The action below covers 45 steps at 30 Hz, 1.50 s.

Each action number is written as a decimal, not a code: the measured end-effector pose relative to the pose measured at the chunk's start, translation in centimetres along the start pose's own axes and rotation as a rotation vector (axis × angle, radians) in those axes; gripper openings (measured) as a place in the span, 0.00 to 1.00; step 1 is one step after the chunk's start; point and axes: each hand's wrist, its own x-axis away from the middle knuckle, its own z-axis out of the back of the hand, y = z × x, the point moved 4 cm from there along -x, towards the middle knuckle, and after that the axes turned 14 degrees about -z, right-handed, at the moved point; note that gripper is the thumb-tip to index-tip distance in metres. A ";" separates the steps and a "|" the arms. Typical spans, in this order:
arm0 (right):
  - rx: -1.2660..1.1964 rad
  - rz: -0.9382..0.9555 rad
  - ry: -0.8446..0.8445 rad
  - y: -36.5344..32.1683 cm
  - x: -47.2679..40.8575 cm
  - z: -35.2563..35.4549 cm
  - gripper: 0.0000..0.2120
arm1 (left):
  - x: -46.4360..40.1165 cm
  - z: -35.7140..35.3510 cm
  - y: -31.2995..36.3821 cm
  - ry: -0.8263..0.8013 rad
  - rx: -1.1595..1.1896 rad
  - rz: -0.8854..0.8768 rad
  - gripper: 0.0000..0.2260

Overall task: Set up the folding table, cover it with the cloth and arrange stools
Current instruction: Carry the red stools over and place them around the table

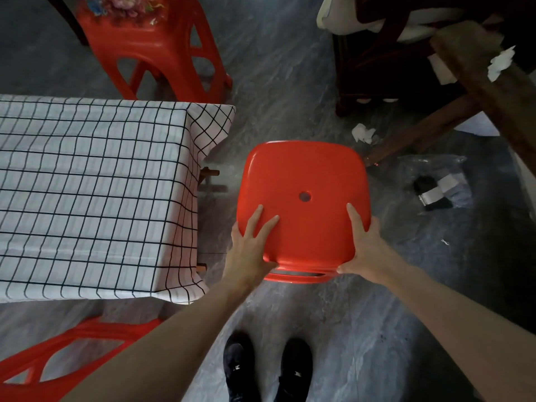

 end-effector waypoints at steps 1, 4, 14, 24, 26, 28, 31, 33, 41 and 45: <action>0.012 -0.007 0.001 0.1 0.0 0.0 0.68 | -0.1 -0.1 0.1 -0.004 -0.003 -0.001 0.46; 0.033 -0.025 -0.007 -0.1 -0.1 0.0 0.68 | -0.2 0.1 0.3 -0.015 -0.006 0.014 0.45; 0.163 -0.139 0.015 -1.5 0.7 0.6 0.62 | -0.8 0.4 0.3 -0.115 -0.071 0.012 0.45; 0.148 0.139 0.183 -9.7 8.5 9.0 0.43 | 1.8 10.9 2.5 -0.066 -0.346 -0.144 0.31; 0.172 0.202 0.184 -11.8 11.0 10.7 0.42 | 3.6 14.2 3.0 -0.037 -0.349 -0.138 0.26; 0.196 0.270 0.178 -14.3 13.4 12.3 0.41 | 5.8 17.5 3.4 0.012 -0.346 -0.122 0.23; 0.205 0.391 0.207 -18.9 17.1 14.8 0.39 | 9.4 22.7 3.5 0.060 -0.373 -0.043 0.22; 0.195 0.488 0.235 -22.3 19.9 16.3 0.37 | 12.2 25.9 3.5 0.084 -0.389 0.021 0.23; 0.283 0.786 0.218 -32.2 30.2 13.9 0.39 | 25.6 34.1 2.1 0.217 -0.375 0.260 0.24; 0.369 0.848 0.141 -34.8 34.7 10.0 0.38 | 33.5 34.7 0.4 0.275 -0.352 0.395 0.25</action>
